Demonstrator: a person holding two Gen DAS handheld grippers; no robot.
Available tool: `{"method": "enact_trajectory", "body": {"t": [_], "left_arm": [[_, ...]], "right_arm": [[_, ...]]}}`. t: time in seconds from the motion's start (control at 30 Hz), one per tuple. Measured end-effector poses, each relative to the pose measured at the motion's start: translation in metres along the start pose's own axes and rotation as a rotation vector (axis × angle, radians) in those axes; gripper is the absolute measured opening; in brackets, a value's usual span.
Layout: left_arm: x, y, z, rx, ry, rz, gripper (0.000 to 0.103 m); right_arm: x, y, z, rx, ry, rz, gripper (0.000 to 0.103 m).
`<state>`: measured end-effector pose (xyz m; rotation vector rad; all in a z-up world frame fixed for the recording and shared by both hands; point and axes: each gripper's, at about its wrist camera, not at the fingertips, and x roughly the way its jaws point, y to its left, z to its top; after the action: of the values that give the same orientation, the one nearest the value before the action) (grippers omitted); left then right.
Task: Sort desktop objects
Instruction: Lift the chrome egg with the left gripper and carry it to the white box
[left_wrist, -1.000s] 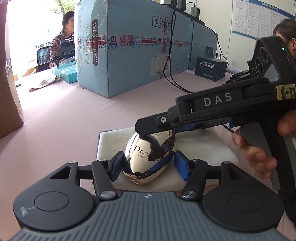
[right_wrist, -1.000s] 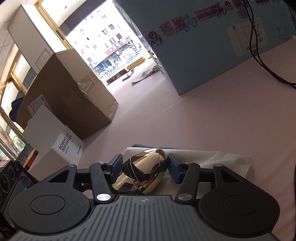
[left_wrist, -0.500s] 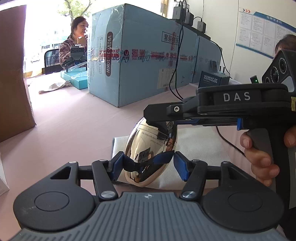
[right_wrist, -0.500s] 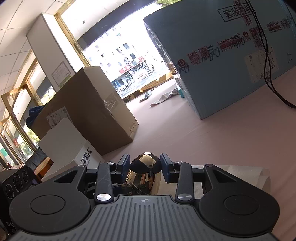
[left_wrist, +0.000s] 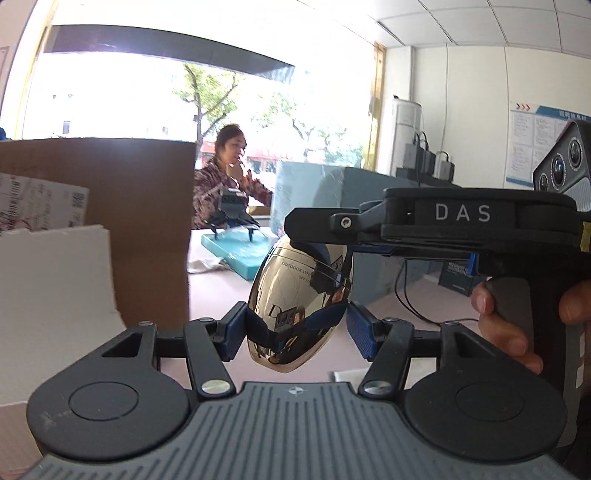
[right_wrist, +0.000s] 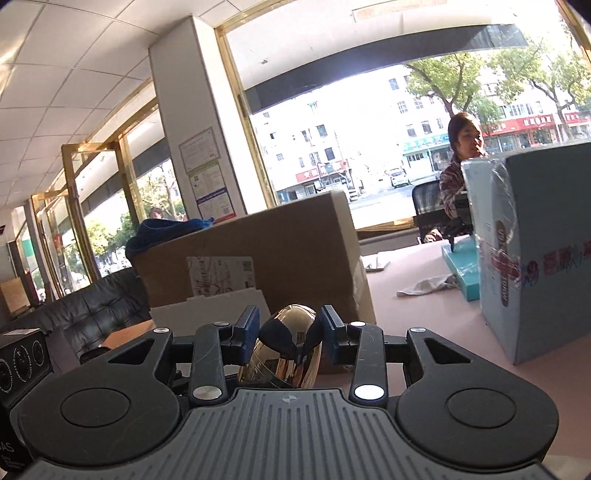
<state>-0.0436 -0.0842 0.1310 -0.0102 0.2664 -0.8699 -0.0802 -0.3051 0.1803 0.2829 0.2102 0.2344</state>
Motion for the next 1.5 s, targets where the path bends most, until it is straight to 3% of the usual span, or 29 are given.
{"method": "enact_trajectory", "body": {"t": [0.3,0.43,0.57,0.73,0.93,1.2,1.5], "left_arm": [[-0.071,0.073,0.033,-0.086,-0.137,0.142,0.055],[-0.082,0.104,0.041,-0.153,-0.142,0.163,0.055],[-0.065,0.119,0.038,-0.153,-0.069,0.214,0.056],[-0.020,0.137,0.018,-0.205,0.098,0.273,0.056],[0.008,0.161,-0.005,-0.264,0.239,0.290,0.056],[0.021,0.172,-0.019,-0.318,0.307,0.292,0.056],[0.043,0.175,-0.033,-0.313,0.400,0.321,0.056]], "right_arm": [[0.064,0.101,0.035,-0.151,-0.013,0.099,0.034],[0.091,0.130,0.034,-0.220,-0.013,0.092,0.035],[0.124,0.127,0.022,-0.200,0.032,0.063,0.035],[0.164,0.107,0.001,-0.125,0.142,0.029,0.035],[0.193,0.089,-0.023,-0.056,0.226,0.014,0.035],[0.214,0.074,-0.041,-0.011,0.286,-0.007,0.035],[0.226,0.067,-0.053,0.021,0.364,-0.048,0.035]]}}
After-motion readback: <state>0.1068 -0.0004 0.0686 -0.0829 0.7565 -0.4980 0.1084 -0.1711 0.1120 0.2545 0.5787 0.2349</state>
